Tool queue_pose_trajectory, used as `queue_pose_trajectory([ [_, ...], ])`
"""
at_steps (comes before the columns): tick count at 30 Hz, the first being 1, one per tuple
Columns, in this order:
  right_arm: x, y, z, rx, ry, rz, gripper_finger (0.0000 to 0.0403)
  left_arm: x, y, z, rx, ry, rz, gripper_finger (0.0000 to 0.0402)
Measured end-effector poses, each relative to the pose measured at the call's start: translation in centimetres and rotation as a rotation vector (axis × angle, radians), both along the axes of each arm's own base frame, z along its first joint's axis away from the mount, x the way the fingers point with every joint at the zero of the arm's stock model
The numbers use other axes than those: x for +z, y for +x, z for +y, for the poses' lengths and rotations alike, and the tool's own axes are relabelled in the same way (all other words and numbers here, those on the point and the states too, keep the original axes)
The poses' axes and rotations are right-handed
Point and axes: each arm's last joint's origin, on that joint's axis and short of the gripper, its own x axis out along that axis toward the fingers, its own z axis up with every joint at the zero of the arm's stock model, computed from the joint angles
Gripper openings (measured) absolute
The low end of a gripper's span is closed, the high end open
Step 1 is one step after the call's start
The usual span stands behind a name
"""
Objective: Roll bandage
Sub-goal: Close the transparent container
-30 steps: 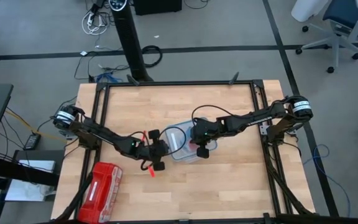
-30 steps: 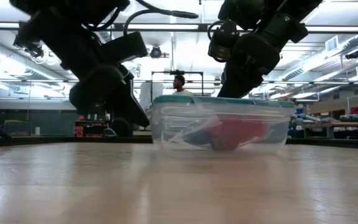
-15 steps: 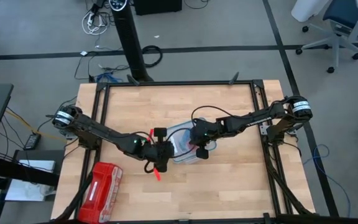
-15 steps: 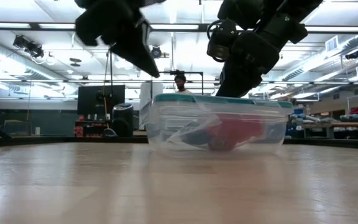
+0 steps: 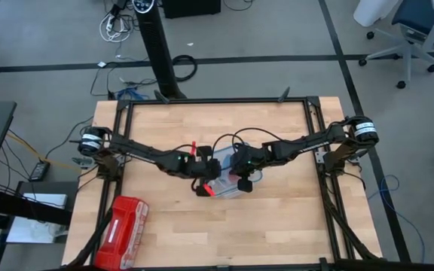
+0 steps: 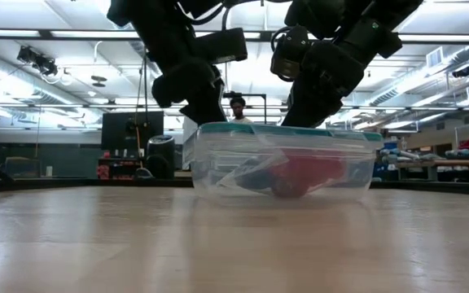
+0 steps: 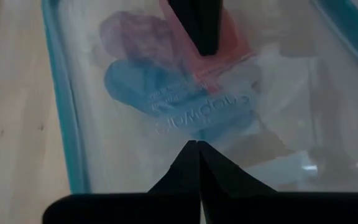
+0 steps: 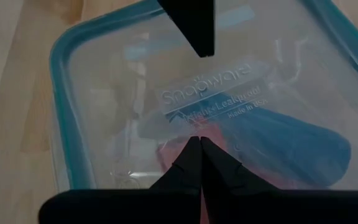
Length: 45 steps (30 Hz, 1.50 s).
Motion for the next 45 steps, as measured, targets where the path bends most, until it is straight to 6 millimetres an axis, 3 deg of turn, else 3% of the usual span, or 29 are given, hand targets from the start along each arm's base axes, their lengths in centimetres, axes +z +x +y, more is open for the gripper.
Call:
queue_pose_trajectory([
  [4, 0.2, -0.1, 0.0, 0.002, 0.003, -0.006, 0.0000, -0.3, 0.2, 0.5, 0.003, -0.036, 0.004, 0.0000],
  [7, 1.5, -0.7, 0.0, -0.019, 0.022, -0.031, 0.0000, -0.3, 0.3, 0.4, 0.004, -0.043, -0.005, 0.0000],
  [13, 5.6, -4.6, -0.7, -0.188, -0.044, 0.003, 0.0000, -0.4, 0.2, 0.4, 0.004, -0.044, 0.005, 0.0000],
  [18, 6.4, -7.0, -1.2, -0.300, -0.088, 0.093, 0.0000, -0.5, 0.2, 0.4, 0.004, -0.045, 0.009, 0.0000],
  [23, 4.5, -7.6, -1.8, -0.349, -0.143, 0.180, 0.0000, -0.6, 0.1, 0.4, 0.004, -0.046, 0.013, 0.0000],
  [32, 0.9, -7.1, -2.7, -0.348, -0.084, 0.148, 0.0000, -0.7, 0.0, 0.4, -0.002, -0.051, 0.034, 0.0000],
  [45, 0.3, -6.2, -1.0, -0.240, 0.004, 0.108, 0.0000, -0.8, -0.1, 0.4, -0.004, -0.056, 0.043, 0.0000],
])
